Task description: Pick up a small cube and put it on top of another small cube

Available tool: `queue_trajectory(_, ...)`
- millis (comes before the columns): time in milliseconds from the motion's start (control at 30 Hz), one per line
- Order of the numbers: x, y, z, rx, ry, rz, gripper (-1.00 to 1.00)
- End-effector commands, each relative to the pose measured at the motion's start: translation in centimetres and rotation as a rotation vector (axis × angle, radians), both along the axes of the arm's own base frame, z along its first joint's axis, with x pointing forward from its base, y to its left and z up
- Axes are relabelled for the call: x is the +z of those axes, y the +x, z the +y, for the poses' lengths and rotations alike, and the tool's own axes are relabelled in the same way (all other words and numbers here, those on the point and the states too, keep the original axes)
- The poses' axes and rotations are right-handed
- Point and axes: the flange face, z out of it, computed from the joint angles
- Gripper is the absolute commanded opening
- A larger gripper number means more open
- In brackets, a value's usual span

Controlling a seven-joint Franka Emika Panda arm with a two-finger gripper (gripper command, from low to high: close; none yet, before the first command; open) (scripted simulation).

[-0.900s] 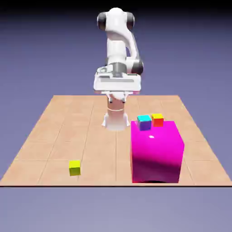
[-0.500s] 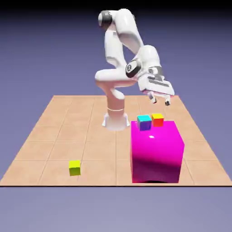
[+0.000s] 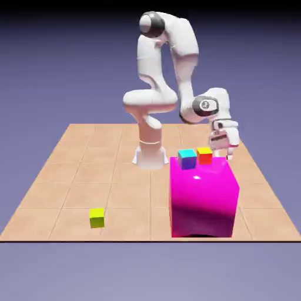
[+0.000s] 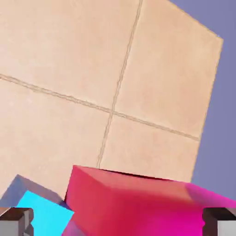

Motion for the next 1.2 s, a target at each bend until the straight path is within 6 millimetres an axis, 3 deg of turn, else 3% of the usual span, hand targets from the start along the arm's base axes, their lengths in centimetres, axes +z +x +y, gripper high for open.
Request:
queue_trajectory(0,-1.1,-0.3,-0.3,0.049,-0.067,0.003,0.00)
queue_trajectory(167,-5.1,-1.9,-1.2,0.312,-0.346,0.000,0.00)
queue_trajectory(367,-7.0,-3.3,-0.7,0.626,-0.567,-0.076,0.00)
queue_trajectory(400,-7.1,-2.0,-1.4,0.585,-0.605,-0.055,0.00)
queue_trajectory(500,-7.6,-1.1,-1.8,0.570,-0.616,-0.046,0.00)
queue_trajectory(767,-12.9,1.6,-2.8,0.571,-0.620,-0.048,0.00)
queue_trajectory(800,-12.9,1.6,-2.8,0.571,-0.620,-0.048,-1.00)
queue_trajectory(833,-12.9,1.6,-2.8,0.571,-0.620,-0.048,-1.00)
queue_trajectory(1067,-7.7,-1.0,-1.8,0.570,-0.615,-0.047,-1.00)
queue_trajectory(1167,-7.2,-1.5,-1.8,0.570,-0.620,-0.046,-1.00)
